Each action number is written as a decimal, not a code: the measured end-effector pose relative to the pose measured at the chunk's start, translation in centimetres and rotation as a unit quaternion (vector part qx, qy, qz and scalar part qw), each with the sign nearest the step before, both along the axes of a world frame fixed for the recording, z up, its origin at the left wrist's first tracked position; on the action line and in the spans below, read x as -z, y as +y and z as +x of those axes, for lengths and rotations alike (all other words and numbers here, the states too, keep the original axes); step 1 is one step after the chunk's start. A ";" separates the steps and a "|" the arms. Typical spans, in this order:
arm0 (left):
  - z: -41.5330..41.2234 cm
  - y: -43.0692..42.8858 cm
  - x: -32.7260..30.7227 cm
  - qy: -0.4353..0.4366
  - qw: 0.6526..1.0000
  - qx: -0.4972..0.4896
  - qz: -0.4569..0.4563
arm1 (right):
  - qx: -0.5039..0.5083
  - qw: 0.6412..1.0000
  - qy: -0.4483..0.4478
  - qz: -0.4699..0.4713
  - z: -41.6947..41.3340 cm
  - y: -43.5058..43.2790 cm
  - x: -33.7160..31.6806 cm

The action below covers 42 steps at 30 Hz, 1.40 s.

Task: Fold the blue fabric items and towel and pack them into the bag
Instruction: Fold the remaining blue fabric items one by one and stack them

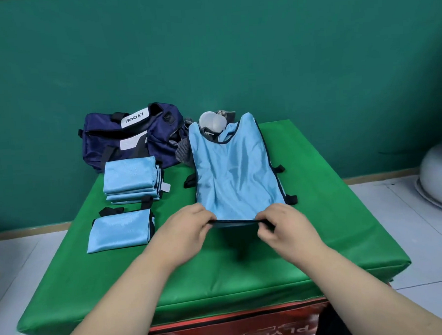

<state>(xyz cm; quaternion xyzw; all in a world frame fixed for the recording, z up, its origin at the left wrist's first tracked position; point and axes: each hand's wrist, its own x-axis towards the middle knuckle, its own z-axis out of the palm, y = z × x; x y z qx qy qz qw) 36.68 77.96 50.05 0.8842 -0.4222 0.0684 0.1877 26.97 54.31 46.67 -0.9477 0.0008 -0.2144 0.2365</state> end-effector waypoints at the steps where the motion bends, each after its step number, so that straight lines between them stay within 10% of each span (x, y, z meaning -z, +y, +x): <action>1: 0.1 -0.1 -0.8 -0.007 1.000 -0.003 -0.011 | 0.006 1.000 0.000 -0.003 0.0 -0.4 -0.5; 25: -1.0 1.9 -4.8 0.074 0.981 -0.178 0.003 | 0.149 0.973 0.118 0.135 -5.5 -2.2 5.7; 42: 1.8 2.6 -13.7 0.030 0.981 -0.178 -0.072 | 0.115 0.983 -0.039 0.138 -2.4 -9.5 -11.8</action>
